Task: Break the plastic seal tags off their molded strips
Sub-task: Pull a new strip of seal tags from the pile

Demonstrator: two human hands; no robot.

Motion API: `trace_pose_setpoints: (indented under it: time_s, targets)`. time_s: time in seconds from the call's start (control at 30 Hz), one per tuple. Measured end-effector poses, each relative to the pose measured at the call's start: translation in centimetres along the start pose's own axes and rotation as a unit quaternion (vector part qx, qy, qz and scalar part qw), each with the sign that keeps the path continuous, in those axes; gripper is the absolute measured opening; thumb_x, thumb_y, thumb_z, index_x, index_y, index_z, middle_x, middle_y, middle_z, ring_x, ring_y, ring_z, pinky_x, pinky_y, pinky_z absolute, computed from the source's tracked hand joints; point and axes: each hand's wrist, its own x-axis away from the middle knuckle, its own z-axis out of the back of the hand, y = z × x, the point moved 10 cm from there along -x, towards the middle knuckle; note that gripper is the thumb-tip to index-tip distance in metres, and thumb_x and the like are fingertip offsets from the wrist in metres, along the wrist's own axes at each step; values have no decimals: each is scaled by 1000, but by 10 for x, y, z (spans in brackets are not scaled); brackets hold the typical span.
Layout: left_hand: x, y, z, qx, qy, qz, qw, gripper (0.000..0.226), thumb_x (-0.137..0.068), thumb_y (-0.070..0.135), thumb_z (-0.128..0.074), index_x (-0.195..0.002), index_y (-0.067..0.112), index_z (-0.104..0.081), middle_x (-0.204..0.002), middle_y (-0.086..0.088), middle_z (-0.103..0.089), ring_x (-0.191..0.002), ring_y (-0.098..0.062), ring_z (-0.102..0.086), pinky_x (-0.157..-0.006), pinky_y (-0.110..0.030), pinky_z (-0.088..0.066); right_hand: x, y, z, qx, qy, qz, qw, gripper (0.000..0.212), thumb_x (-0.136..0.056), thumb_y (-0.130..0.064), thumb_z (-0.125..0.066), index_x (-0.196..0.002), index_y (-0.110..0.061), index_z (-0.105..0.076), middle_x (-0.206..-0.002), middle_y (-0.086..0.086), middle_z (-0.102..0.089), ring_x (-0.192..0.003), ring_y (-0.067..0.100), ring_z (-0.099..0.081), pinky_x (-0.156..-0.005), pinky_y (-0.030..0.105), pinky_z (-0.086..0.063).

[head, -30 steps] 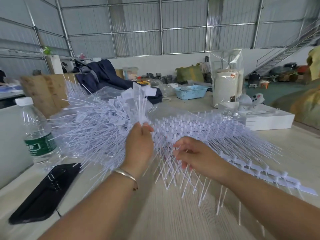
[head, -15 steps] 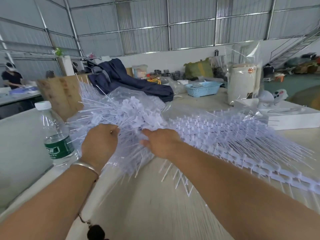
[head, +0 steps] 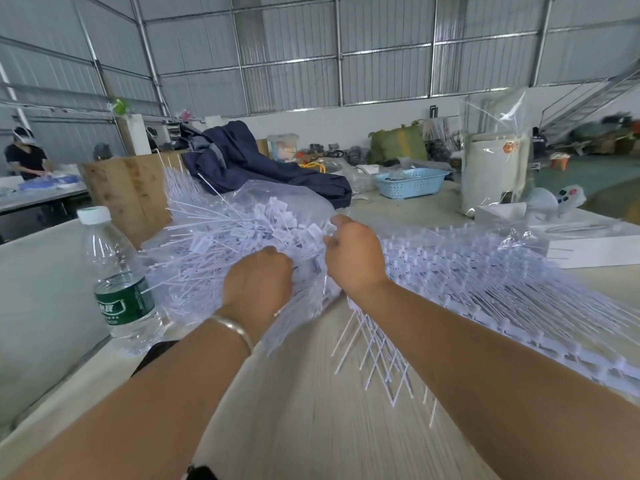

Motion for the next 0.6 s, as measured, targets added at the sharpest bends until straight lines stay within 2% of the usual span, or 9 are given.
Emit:
trace_pose_setpoints:
  time_s: [0.13, 0.23, 0.37, 0.47, 0.57, 0.6]
  targets:
    - [-33, 20, -18, -42, -43, 1, 998, 27, -88, -1, -48, -109, 9, -63, -106, -9, -60, -98, -32, -62, -67, -34, -38, -15, -11, 16, -42, 29, 22, 998, 33, -92, 0, -46, -122, -3, -60, -103, 19, -70, -93, 36, -66, -84, 43, -52]
    - [-55, 22, -30, -40, -71, 20, 996, 29, -89, -1, -49, -113, 9, -63, -112, -9, -64, -104, -29, -64, -70, -34, -43, -24, -23, 19, -62, 20, 45, 997, 35, -91, 2, -45, -120, -7, -62, -99, 17, -70, -97, 32, -66, -84, 44, -52]
    - [-69, 14, -46, -17, -80, 51, 995, 28, -94, 1, -45, -115, 8, -62, -117, -10, -64, -109, -28, -63, -85, -37, -51, -18, -41, 17, -71, 26, 102, 992, 33, -91, 3, -44, -112, -10, -65, -88, 13, -71, -94, 28, -68, -80, 43, -52]
    - [-75, 2, -49, 45, -79, 92, 992, 27, -94, 4, -46, -117, 6, -59, -117, -14, -62, -110, -32, -61, -88, -45, -53, -14, -32, 18, -87, 21, 101, 991, 30, -92, 2, -43, -106, -10, -67, -82, 14, -68, -77, 32, -66, -74, 42, -53]
    - [-74, -7, -47, 155, -39, 127, 979, 24, -91, 7, -46, -106, 1, -64, -107, -18, -65, -103, -36, -62, -81, -39, -50, -13, -13, 11, -157, -18, 37, 987, 35, -88, 10, -40, -95, -6, -70, -75, 11, -63, -60, 28, -60, -72, 38, -54]
    - [-71, -8, -47, 160, -34, 127, 978, 25, -91, 8, -46, -105, 1, -66, -107, -18, -65, -103, -35, -61, -81, -38, -48, -12, -8, 5, -199, -41, 5, 979, 38, -83, 14, -38, -89, -5, -70, -70, 12, -62, -55, 24, -59, -69, 33, -52]
